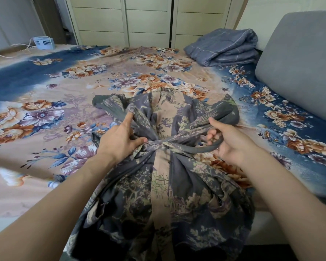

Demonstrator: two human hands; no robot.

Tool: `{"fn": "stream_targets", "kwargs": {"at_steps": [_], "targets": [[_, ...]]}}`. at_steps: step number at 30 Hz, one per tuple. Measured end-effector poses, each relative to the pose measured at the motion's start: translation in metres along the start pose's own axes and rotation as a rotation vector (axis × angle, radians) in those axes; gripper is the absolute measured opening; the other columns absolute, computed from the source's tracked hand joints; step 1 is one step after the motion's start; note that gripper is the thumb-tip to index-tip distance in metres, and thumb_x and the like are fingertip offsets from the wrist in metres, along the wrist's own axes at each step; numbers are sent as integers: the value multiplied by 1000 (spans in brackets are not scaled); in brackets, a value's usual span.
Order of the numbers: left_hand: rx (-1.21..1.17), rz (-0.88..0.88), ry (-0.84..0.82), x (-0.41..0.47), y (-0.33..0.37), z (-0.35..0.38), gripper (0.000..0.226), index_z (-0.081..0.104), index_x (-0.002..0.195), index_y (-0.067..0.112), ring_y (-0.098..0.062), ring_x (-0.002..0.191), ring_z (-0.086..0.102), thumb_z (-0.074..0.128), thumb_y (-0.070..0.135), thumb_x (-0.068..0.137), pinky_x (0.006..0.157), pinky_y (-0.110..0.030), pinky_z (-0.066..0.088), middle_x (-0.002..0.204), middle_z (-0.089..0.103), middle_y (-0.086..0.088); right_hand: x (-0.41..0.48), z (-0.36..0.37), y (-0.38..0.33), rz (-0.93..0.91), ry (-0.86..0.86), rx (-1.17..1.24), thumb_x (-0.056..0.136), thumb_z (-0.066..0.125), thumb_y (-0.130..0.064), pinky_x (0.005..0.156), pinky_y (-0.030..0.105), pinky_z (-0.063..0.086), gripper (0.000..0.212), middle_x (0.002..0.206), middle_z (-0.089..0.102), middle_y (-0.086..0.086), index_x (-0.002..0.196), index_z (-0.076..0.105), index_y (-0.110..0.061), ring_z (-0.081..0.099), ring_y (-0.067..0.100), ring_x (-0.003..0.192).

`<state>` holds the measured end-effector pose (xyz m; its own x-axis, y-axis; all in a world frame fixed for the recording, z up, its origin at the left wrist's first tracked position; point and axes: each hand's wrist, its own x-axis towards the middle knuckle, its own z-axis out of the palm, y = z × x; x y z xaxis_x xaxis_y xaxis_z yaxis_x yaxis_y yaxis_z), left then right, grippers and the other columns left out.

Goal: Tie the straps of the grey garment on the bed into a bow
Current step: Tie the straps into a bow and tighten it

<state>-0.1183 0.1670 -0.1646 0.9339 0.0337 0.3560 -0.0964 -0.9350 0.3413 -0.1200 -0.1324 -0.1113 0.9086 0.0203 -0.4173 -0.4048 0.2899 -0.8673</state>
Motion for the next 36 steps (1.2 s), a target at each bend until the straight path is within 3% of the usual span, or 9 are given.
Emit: {"fn": "stream_targets", "kwargs": {"at_steps": [5,10,13,17,21,25,28,32,36], "targets": [[-54,-168,38,10,8,-9,78,35,107,15,-32,75,64,76,70,70,63,-45,54,79,68,-5,0,-9,-2,-3,23,-89,103,53,-20,54,19,31,25,45,38,-10,79,49,-23,31,3,34],[-110,-139,-116,0,-7,1,91,38,121,18,-26,77,66,70,80,63,69,-46,56,83,69,2,1,-15,6,17,117,-301,102,54,-14,54,25,34,22,35,39,-10,80,55,-19,30,3,26],[-101,-138,-147,-2,-17,7,114,35,126,19,-29,82,68,51,100,49,74,-48,57,84,71,0,4,-20,6,10,198,-544,96,63,-14,58,28,35,6,56,47,-3,91,65,-12,40,11,47],[-87,-141,-171,-3,-18,11,111,42,115,15,-33,83,64,44,104,47,74,-47,55,84,67,-6,8,-29,6,-107,267,-815,87,74,-19,62,30,36,20,77,60,4,101,72,-5,55,21,69],[-68,-169,-140,-4,-14,13,68,40,94,16,-31,83,58,67,75,72,69,-41,48,85,63,-6,5,-24,9,-28,176,-608,93,68,-23,57,29,37,9,66,57,-5,87,62,-20,52,14,61],[-99,-167,-153,-4,-15,14,65,45,96,15,-32,79,60,68,72,74,71,-43,52,75,59,-3,7,-24,7,48,37,-205,99,61,-21,51,21,51,19,61,53,-4,81,59,-17,53,10,53],[-128,-164,-157,-4,-16,15,67,48,103,14,-29,76,61,68,72,74,73,-44,53,72,62,-2,10,-27,8,25,8,-138,98,63,-21,39,15,40,14,52,44,-8,85,61,-15,40,5,42],[-144,-129,-192,-3,-21,18,71,49,117,13,-28,75,61,71,67,76,77,-47,53,75,63,-2,13,-35,10,-286,115,-765,94,69,-26,56,29,38,14,59,53,-4,87,73,-13,46,15,54],[-154,-90,-186,0,-29,20,89,38,142,11,-31,79,63,73,63,78,80,-48,54,73,63,2,19,-44,10,-464,157,-1163,89,72,-35,76,36,48,28,71,68,-2,64,68,-23,65,20,77]]}}
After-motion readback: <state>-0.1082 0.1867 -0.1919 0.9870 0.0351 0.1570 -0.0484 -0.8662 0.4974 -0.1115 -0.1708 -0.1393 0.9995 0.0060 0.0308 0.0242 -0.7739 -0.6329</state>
